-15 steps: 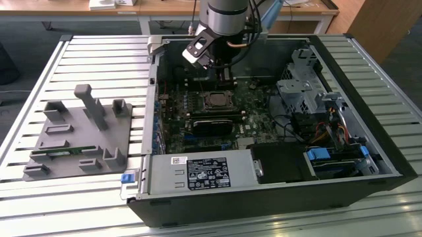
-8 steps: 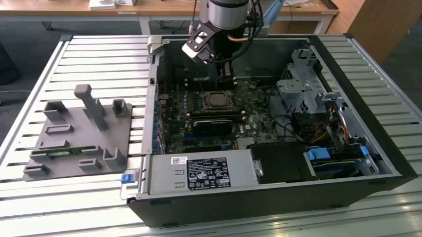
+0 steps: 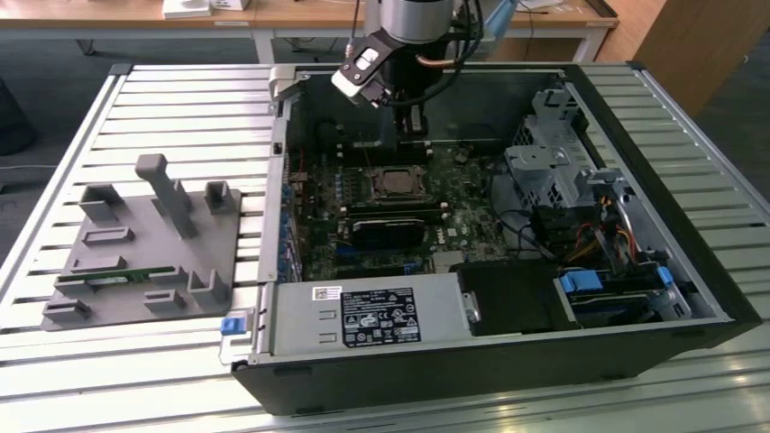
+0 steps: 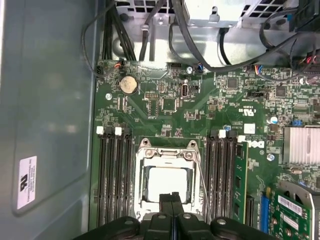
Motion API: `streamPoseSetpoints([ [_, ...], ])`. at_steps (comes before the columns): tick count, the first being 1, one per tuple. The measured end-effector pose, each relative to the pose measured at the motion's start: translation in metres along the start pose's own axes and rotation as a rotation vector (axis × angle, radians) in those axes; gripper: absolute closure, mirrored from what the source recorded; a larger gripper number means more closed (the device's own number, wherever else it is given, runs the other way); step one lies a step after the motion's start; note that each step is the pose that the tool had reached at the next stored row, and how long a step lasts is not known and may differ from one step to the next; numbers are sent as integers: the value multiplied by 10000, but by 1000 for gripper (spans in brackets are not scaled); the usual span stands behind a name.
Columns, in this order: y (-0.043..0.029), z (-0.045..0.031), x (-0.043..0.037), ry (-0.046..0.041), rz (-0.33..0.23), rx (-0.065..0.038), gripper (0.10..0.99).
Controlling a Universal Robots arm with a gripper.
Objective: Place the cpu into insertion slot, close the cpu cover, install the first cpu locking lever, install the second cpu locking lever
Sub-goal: 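Install the first cpu locking lever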
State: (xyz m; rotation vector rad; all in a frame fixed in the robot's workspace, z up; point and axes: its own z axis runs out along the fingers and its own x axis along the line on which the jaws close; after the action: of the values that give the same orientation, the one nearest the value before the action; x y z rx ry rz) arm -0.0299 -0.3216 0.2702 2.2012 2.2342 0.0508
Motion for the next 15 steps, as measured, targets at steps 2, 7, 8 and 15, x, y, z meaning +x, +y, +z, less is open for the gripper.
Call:
streamPoseSetpoints([
  [2,1,-35,1,1,-9,0,980],
  [7,1,-38,1,16,-626,12,980],
  [8,1,-38,1,21,-811,16,980],
  [15,1,-34,1,48,-1858,36,980],
])
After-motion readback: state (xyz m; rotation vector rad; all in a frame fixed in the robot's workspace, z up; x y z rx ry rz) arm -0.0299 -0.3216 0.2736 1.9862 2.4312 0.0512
